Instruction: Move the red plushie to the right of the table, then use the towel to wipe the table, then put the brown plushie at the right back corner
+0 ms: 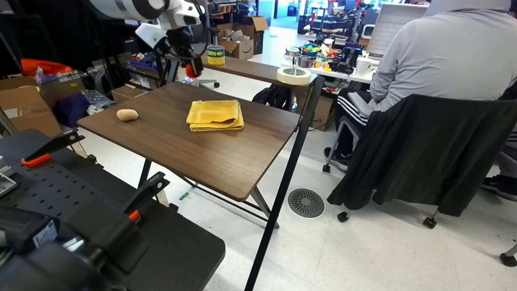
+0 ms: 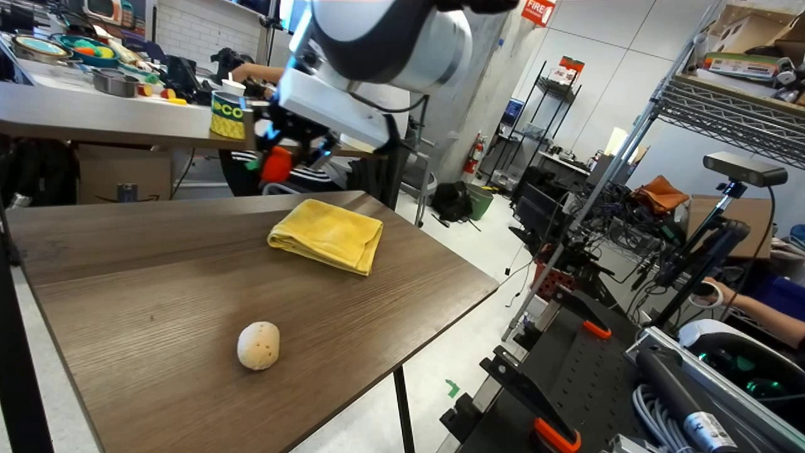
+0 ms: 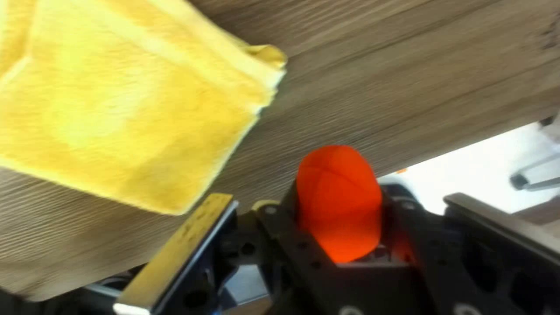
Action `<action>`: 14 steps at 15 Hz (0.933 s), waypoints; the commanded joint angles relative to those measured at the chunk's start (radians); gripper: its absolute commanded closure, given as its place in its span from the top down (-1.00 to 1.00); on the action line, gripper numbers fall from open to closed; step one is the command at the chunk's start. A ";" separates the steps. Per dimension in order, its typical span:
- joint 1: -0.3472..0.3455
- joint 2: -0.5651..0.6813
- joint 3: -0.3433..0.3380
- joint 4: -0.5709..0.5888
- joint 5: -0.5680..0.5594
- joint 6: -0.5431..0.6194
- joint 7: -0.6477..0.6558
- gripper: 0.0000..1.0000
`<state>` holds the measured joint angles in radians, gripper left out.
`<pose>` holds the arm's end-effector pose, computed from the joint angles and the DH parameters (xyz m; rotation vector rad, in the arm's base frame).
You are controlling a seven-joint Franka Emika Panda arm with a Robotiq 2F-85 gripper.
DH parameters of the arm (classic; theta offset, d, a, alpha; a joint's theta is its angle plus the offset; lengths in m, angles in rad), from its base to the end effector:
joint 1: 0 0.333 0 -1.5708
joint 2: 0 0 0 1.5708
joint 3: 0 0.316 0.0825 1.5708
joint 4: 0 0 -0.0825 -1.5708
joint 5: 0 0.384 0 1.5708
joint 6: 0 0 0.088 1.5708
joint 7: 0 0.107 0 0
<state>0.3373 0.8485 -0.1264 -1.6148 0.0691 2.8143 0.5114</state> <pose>0.6987 0.1612 0.1664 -2.9821 0.4543 -0.5397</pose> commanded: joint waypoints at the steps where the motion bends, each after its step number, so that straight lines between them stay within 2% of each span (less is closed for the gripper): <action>1: 0.052 -0.138 -0.175 -0.247 -0.025 0.066 0.113 -0.85; 5: 0.082 -0.125 -0.362 -0.354 -0.035 0.131 0.234 -0.85; 10: 0.181 -0.029 -0.577 -0.423 -0.013 0.131 0.447 -0.85; 11: 0.202 -0.002 -0.606 -0.429 -0.009 0.127 0.490 -0.85; 14: 0.179 0.077 -0.579 -0.396 0.007 0.119 0.553 -0.85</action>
<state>0.4973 0.8426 -0.6962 -2.0394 0.0622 2.9282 0.9838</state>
